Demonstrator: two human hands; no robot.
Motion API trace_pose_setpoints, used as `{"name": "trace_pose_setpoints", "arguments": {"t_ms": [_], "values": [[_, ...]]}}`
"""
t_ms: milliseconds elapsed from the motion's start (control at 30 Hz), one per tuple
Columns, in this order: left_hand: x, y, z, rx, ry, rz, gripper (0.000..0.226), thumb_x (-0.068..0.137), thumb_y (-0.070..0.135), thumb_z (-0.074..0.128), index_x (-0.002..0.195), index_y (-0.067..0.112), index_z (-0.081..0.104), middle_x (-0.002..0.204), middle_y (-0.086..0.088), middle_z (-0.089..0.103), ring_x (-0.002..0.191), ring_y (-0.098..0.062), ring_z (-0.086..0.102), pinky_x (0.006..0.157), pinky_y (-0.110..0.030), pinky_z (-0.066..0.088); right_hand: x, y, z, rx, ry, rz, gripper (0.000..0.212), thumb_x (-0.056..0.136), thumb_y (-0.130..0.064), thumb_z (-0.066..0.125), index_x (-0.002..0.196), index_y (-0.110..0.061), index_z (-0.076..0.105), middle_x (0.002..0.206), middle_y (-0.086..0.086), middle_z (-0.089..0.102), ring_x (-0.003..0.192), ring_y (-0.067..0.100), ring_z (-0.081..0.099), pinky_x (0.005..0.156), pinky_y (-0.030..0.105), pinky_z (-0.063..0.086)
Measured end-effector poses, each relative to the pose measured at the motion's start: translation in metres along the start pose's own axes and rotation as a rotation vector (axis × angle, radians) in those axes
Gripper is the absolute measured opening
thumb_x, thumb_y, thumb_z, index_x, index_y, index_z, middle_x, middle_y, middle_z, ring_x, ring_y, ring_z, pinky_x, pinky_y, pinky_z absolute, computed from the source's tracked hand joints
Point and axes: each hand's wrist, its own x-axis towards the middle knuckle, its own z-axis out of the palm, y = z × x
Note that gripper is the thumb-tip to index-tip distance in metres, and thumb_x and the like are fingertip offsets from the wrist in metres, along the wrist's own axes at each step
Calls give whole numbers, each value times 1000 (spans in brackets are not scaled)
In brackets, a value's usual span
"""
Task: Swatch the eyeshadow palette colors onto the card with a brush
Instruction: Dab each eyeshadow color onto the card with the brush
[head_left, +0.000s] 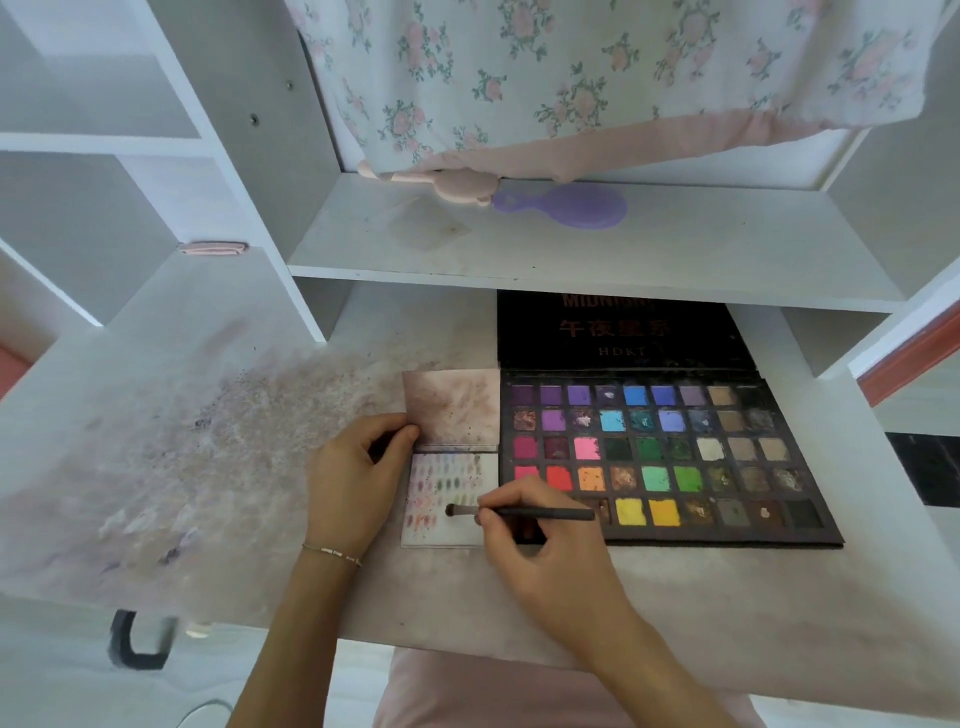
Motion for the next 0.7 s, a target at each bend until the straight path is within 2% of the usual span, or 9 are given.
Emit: {"name": "trace_pose_setpoints", "arguments": {"t_ms": [100,167,400,700], "values": [[0,0,-1,-4,10,8,12,82,10,63,89,14,72,82,9,65,75,-1,58,69,-6,43,2,-1,1,-35,-10,-4,11,79,-24,55,81,-17,62,73,-6,59,70,11,54,63,27,47],[0,-1,-1,-15,10,7,12,82,10,63,88,14,72,81,10,65,75,1,58,68,-3,41,2,-2,2,-43,-13,2,11,78,-25,55,80,-18,62,74,-5,60,71,12,55,65,31,48],[0,-1,-1,-1,14,14,12,82,11,63,85,18,72,75,22,59,72,4,57,65,-2,39,3,-3,3,-80,-27,19,11,78,-26,55,80,-19,62,74,-6,60,71,13,55,65,33,49],[0,-3,-1,10,26,29,11,82,12,63,85,17,72,74,26,57,71,6,56,65,-3,39,2,-4,2,-85,-55,26,10,78,-24,54,79,-18,62,75,-6,61,72,13,55,66,34,49]]}}
